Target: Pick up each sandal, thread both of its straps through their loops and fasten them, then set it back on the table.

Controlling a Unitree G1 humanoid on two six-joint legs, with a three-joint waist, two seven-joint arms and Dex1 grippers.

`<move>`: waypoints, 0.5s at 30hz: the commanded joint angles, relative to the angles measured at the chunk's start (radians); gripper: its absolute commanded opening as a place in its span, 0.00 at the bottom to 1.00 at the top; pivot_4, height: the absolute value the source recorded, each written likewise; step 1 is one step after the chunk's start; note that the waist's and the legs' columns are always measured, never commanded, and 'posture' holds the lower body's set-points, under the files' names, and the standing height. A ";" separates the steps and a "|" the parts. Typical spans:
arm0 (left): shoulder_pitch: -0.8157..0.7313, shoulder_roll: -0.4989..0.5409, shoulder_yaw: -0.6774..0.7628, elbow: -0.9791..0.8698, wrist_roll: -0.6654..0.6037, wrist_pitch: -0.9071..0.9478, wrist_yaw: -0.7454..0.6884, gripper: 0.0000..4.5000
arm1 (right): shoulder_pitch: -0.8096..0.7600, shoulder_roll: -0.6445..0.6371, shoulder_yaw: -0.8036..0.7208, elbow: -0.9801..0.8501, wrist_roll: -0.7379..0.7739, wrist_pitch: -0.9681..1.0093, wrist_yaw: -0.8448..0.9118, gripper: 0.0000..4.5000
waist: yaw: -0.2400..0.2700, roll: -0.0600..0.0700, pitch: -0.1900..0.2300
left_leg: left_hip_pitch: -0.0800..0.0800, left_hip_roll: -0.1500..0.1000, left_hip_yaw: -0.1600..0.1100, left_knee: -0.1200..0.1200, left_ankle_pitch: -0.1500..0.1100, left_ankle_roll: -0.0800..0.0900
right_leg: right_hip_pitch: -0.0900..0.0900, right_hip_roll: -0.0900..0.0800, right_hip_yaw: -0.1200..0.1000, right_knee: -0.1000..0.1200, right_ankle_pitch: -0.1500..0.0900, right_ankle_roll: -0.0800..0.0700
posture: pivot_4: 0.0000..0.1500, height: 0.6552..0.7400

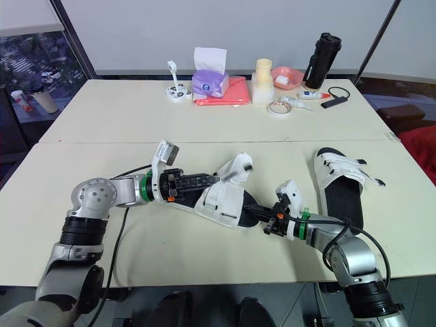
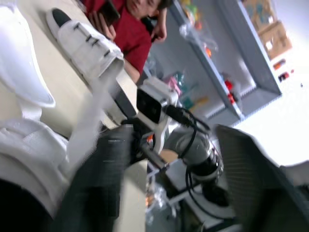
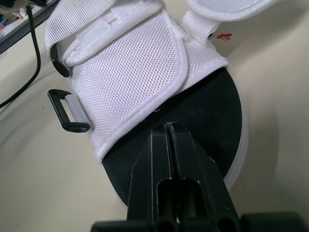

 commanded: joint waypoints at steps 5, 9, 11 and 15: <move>-0.079 0.024 0.044 -0.015 0.013 -0.092 -0.038 0.94 | 0.028 -0.001 0.020 0.049 -0.038 0.026 -0.016 0.00 | 0.000 0.000 0.000 | 0.000 0.000 0.000 0.000 0.000 -0.001 | 0.000 0.000 0.000 0.000 0.000 0.000 | 1.00 1.00; -0.179 0.078 -0.009 0.049 0.162 -0.271 -0.106 0.94 | 0.023 0.001 0.022 0.054 -0.039 0.025 -0.014 0.00 | 0.000 0.000 0.000 | 0.000 -0.001 0.000 0.000 0.001 -0.001 | 0.000 0.000 0.000 0.000 0.000 0.001 | 1.00 1.00; -0.217 0.095 -0.047 0.123 0.248 -0.355 -0.133 0.94 | 0.019 0.004 0.025 0.060 -0.041 0.022 -0.014 0.00 | 0.000 0.000 0.000 | 0.000 -0.001 0.000 0.000 0.001 -0.001 | 0.001 0.000 0.000 0.000 0.000 0.001 | 1.00 1.00; -0.271 0.115 -0.144 0.297 0.415 -0.515 -0.222 0.94 | 0.011 0.011 0.031 0.069 -0.044 0.017 -0.016 0.00 | -0.002 0.000 0.000 | 0.001 -0.001 0.001 0.000 0.001 -0.001 | 0.001 0.000 0.000 0.000 0.000 0.001 | 1.00 1.00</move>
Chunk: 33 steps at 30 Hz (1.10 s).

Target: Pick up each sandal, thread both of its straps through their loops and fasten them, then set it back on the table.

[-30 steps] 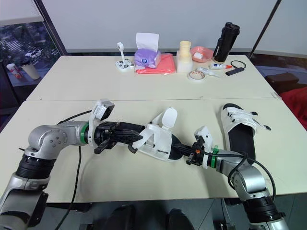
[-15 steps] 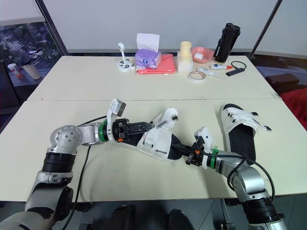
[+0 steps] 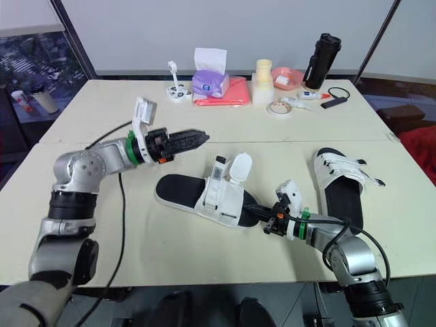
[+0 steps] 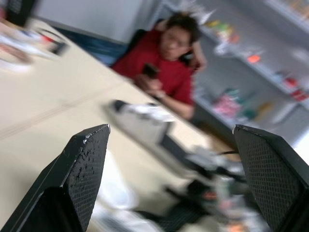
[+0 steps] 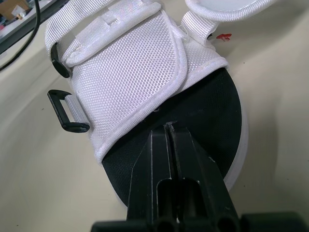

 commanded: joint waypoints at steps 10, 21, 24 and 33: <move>-0.128 -0.064 -0.080 0.431 0.218 -0.162 -0.240 0.94 | 0.030 0.021 0.032 0.052 -0.046 0.008 -0.029 0.00 | -0.002 0.000 0.000 | -0.001 0.000 0.000 0.000 0.000 0.000 | -0.001 0.001 0.000 0.001 0.000 0.000 | 1.00 1.00; -0.192 -0.148 -0.069 0.569 0.284 -0.200 -0.279 0.07 | 0.037 0.028 0.026 0.045 -0.047 0.011 -0.045 0.00 | -0.003 0.000 0.000 | -0.001 0.000 0.000 0.000 0.000 0.000 | -0.001 0.001 0.000 0.001 0.000 0.000 | 1.00 1.00; -0.197 -0.159 -0.073 0.573 0.307 -0.209 -0.302 0.02 | 0.037 0.029 0.025 0.045 -0.048 0.012 -0.049 0.00 | -0.003 0.000 0.000 | -0.001 0.000 0.000 0.000 0.000 0.000 | -0.001 0.001 0.000 0.002 0.000 0.000 | 1.00 1.00; -0.213 -0.154 0.066 0.452 0.178 -0.050 -0.342 0.02 | 0.042 0.036 0.021 0.045 -0.047 0.011 -0.058 0.00 | -0.003 0.000 0.000 | -0.001 0.000 0.000 0.000 0.000 0.000 | -0.001 0.001 0.000 0.002 0.000 0.000 | 1.00 1.00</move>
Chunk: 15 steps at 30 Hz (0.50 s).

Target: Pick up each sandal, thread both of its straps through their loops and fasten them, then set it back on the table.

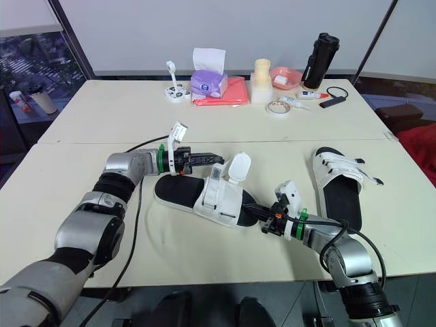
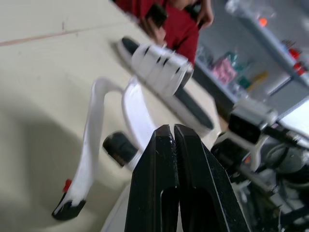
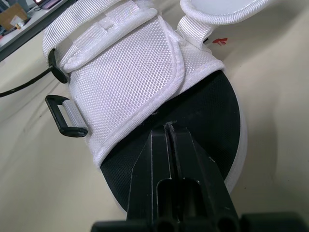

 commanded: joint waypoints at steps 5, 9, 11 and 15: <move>-0.036 0.006 0.116 -0.150 -0.093 0.076 0.066 0.14 | 0.030 0.007 0.023 0.049 -0.047 0.031 -0.037 0.00 | 0.000 0.000 0.000 | 0.000 0.000 0.000 0.000 0.000 0.000 | 0.000 0.000 0.000 0.000 0.000 0.000 | 1.00 1.00; 0.005 0.037 0.098 -0.186 -0.094 0.118 0.042 0.53 | 0.031 0.006 0.024 0.049 -0.047 0.031 -0.034 0.00 | -0.001 0.000 0.000 | 0.000 0.000 0.000 0.000 0.000 0.000 | 0.000 0.000 0.000 0.000 0.000 0.000 | 1.00 1.00; 0.023 0.046 0.086 -0.185 -0.080 0.116 0.046 0.78 | 0.029 0.006 0.025 0.051 -0.047 0.031 -0.034 0.00 | -0.002 0.000 0.000 | 0.000 0.000 0.000 0.000 0.000 0.000 | 0.000 0.000 0.000 0.000 0.000 0.000 | 1.00 1.00; 0.064 0.044 0.040 -0.131 -0.009 0.066 0.084 0.93 | 0.024 0.008 0.026 0.057 -0.050 0.030 -0.034 0.00 | 0.001 0.000 0.000 | 0.001 0.000 0.000 0.001 0.000 0.000 | 0.001 0.000 0.000 0.001 0.000 0.000 | 1.00 1.00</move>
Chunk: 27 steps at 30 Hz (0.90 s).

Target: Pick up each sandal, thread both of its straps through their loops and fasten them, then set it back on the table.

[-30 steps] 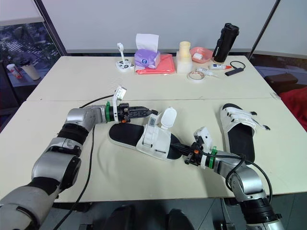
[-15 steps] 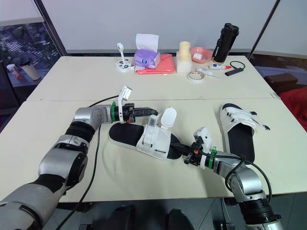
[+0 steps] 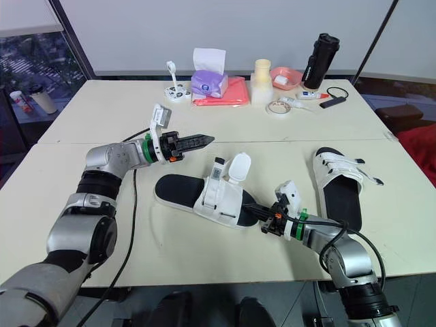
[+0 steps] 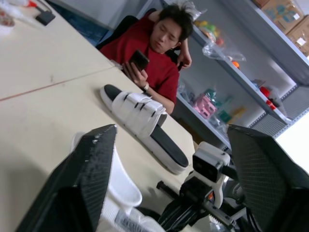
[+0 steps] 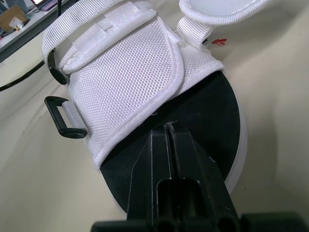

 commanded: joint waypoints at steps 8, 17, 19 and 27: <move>0.031 -0.050 -0.065 0.041 0.077 -0.068 0.024 0.93 | 0.025 0.005 0.026 0.055 -0.048 0.032 -0.030 0.00 | 0.000 0.000 0.000 | 0.000 0.000 0.000 0.000 0.000 0.000 | 0.000 0.000 0.000 0.000 0.000 0.000 | 1.00 1.00; 0.014 -0.097 -0.053 0.069 0.088 -0.102 0.042 0.66 | 0.026 0.008 0.025 0.055 -0.049 0.031 -0.033 0.00 | 0.000 0.000 0.000 | 0.000 0.000 0.000 0.000 0.000 0.000 | 0.000 0.000 0.000 0.000 0.000 0.000 | 1.00 1.00; 0.013 -0.099 -0.047 0.064 0.083 -0.100 0.044 0.44 | 0.027 0.009 0.024 0.054 -0.049 0.031 -0.034 0.00 | -0.001 0.000 0.000 | 0.000 0.000 0.000 0.000 0.000 0.000 | 0.000 0.000 0.000 0.000 0.000 0.000 | 1.00 1.00; 0.011 -0.097 0.000 -0.012 0.011 -0.069 0.010 0.01 | 0.023 0.017 0.026 0.064 -0.053 0.025 -0.036 0.00 | -0.001 0.000 0.000 | 0.000 0.000 0.000 0.000 0.000 0.000 | 0.000 0.000 0.000 0.001 0.000 0.000 | 1.00 1.00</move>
